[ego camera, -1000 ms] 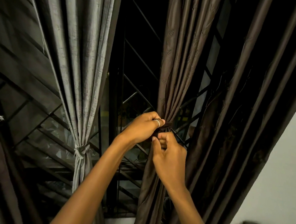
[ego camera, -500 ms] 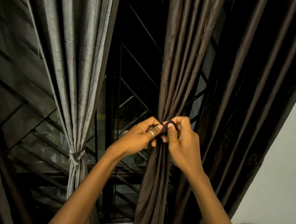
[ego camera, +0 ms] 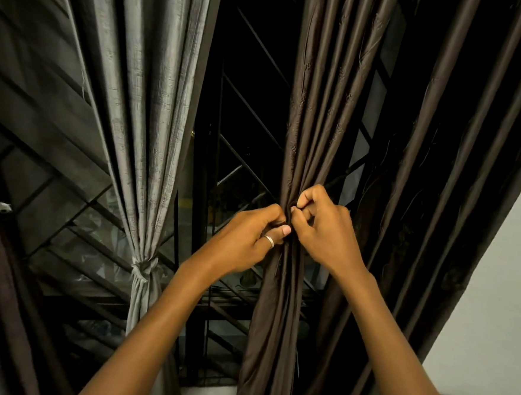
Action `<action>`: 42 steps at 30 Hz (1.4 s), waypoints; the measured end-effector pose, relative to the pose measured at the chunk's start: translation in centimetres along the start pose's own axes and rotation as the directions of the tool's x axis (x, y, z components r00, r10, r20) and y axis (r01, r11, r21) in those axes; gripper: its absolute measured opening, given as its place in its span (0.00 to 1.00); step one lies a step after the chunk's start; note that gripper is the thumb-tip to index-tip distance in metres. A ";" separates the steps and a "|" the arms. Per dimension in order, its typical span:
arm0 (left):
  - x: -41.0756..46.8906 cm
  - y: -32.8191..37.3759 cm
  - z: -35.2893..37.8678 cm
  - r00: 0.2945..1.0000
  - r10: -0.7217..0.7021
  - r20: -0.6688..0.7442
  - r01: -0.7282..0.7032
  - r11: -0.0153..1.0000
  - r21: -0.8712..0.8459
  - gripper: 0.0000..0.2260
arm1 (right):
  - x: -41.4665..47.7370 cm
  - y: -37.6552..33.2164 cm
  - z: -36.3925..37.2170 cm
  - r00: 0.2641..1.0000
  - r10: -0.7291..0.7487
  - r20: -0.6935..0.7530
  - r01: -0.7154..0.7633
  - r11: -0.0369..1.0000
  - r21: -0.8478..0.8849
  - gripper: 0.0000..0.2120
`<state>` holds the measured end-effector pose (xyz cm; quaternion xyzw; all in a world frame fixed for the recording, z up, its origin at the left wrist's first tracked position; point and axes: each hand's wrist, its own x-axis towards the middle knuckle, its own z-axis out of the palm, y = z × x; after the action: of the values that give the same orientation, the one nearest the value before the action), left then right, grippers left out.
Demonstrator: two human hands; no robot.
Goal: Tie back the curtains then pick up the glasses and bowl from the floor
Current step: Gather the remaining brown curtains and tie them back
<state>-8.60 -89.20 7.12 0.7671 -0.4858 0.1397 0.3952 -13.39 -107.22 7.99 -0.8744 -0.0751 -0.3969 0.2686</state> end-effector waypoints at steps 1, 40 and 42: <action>0.0 0.1 0.1 0.999 0.033 -0.018 -0.032 0.997 0.069 0.05 | 0.2 0.0 -0.2 1.000 0.027 0.012 -0.027 0.999 0.025 0.10; 4.1 -0.2 -0.5 0.980 -0.158 0.118 0.171 0.979 -0.111 0.12 | -6.6 -0.5 2.4 0.935 0.342 -0.095 -0.277 0.869 0.409 0.09; 4.4 0.0 -0.5 0.974 -0.175 0.141 0.196 0.968 -0.157 0.12 | -6.5 -0.6 3.1 0.917 0.378 -0.129 -0.308 0.874 0.377 0.15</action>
<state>-6.44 -91.64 10.05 0.7800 -0.4457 0.0115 0.4391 -15.99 -104.55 1.81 -0.7681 0.0399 -0.4082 0.4917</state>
